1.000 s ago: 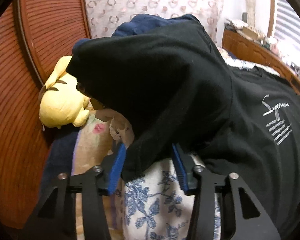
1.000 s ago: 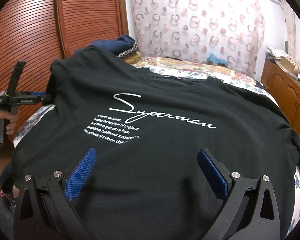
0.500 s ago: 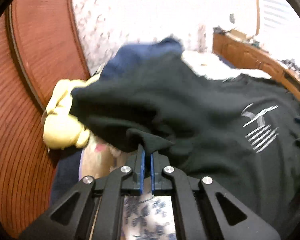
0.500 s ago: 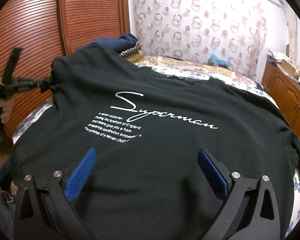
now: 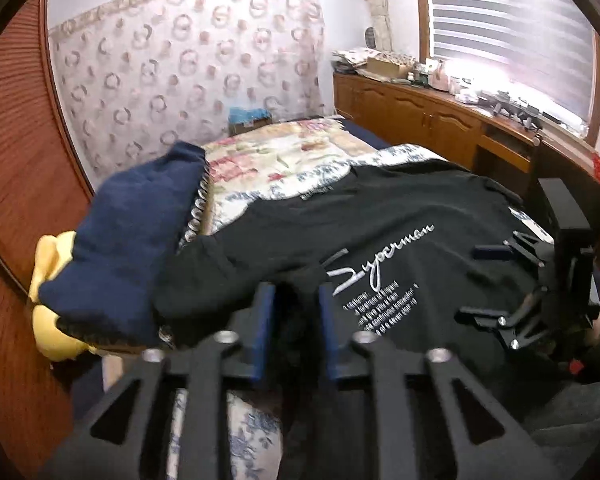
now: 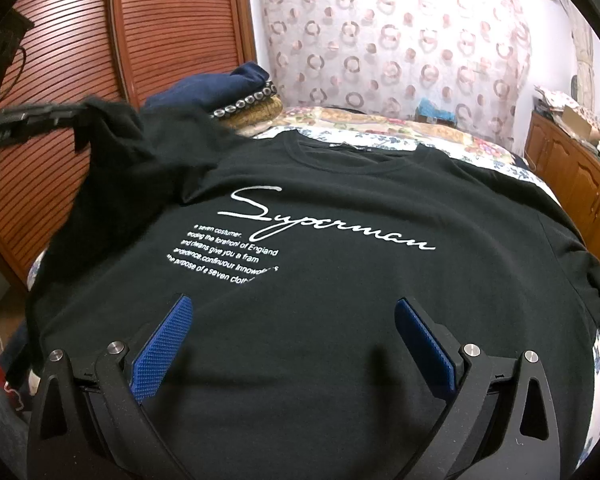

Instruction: Fold small clothes

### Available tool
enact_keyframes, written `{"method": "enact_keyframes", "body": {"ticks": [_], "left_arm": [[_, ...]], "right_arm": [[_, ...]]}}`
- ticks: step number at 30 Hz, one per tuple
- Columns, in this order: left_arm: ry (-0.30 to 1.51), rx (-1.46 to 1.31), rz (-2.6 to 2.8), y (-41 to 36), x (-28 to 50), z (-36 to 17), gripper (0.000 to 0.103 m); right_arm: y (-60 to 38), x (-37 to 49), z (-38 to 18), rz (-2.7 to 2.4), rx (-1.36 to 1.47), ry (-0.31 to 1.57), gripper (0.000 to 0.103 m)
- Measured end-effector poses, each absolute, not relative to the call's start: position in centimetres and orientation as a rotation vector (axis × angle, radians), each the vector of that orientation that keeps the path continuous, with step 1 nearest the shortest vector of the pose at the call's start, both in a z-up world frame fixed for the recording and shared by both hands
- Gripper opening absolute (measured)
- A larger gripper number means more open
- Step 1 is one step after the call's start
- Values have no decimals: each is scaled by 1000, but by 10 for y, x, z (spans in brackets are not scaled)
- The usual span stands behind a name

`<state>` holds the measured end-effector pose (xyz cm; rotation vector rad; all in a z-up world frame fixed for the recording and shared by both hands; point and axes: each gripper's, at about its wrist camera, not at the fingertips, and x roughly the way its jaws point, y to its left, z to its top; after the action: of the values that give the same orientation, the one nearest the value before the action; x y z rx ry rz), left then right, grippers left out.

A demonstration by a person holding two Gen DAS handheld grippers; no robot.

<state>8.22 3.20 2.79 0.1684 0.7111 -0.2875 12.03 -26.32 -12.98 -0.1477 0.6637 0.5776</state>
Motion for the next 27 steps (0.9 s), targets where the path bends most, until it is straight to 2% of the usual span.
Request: {"method": "enact_keyframes", "body": {"ticks": [6,15,27], "left_arm": [[754,102,-231,63,71,5,62],[887,24,-132,108,77,-62,62],[933,7,-78,127,87,-92,62]], "right_arm": [[-264,122,-129,577,-135,673,103],[-264,123,-131,577,-140,679,103],[-260,123,-132,596,-165,691,103]]}}
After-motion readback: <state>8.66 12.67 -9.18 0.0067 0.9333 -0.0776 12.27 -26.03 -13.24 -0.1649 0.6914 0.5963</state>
